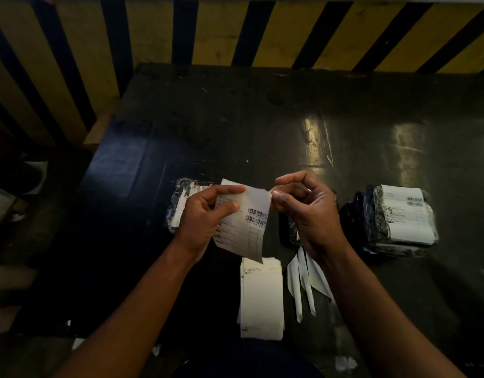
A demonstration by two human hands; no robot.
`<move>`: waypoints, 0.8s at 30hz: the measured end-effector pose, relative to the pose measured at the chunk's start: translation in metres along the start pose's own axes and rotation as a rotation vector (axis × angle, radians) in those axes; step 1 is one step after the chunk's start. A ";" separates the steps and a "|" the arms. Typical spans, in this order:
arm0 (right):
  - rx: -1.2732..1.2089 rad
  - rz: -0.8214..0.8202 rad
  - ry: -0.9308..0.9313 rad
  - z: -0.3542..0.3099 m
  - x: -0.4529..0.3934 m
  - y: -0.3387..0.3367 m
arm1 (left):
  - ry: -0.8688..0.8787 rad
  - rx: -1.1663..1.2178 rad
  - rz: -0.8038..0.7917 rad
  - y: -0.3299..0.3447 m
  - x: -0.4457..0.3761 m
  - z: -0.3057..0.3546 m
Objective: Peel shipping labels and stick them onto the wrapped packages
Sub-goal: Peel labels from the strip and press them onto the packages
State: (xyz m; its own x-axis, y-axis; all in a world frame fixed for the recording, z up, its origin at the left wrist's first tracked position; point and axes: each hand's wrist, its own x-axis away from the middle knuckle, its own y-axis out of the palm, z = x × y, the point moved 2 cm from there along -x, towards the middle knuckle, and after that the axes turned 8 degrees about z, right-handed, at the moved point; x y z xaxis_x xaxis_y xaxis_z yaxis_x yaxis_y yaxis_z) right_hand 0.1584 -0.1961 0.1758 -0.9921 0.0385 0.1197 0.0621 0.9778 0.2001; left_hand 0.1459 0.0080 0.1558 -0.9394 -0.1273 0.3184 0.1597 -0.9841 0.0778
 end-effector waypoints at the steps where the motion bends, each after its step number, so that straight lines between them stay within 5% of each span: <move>1: 0.014 0.010 -0.006 0.001 0.000 -0.001 | 0.005 -0.014 0.001 0.000 0.001 0.000; 12: 0.114 -0.026 0.001 0.007 0.003 -0.002 | 0.097 -0.161 -0.008 0.003 0.002 -0.003; 18: 0.115 -0.006 -0.007 0.010 0.004 -0.002 | 0.426 -0.487 0.093 0.012 0.007 -0.006; 24: 0.052 0.013 0.008 0.019 0.005 0.000 | 0.372 -0.301 -0.046 0.030 0.019 -0.012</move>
State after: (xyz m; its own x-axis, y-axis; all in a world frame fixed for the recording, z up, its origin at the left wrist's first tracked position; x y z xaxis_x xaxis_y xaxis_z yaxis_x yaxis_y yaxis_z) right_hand 0.1511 -0.1923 0.1581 -0.9902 0.0502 0.1300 0.0694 0.9866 0.1479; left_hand 0.1290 -0.0257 0.1534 -0.9970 -0.0644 -0.0432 0.0721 -0.9750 -0.2103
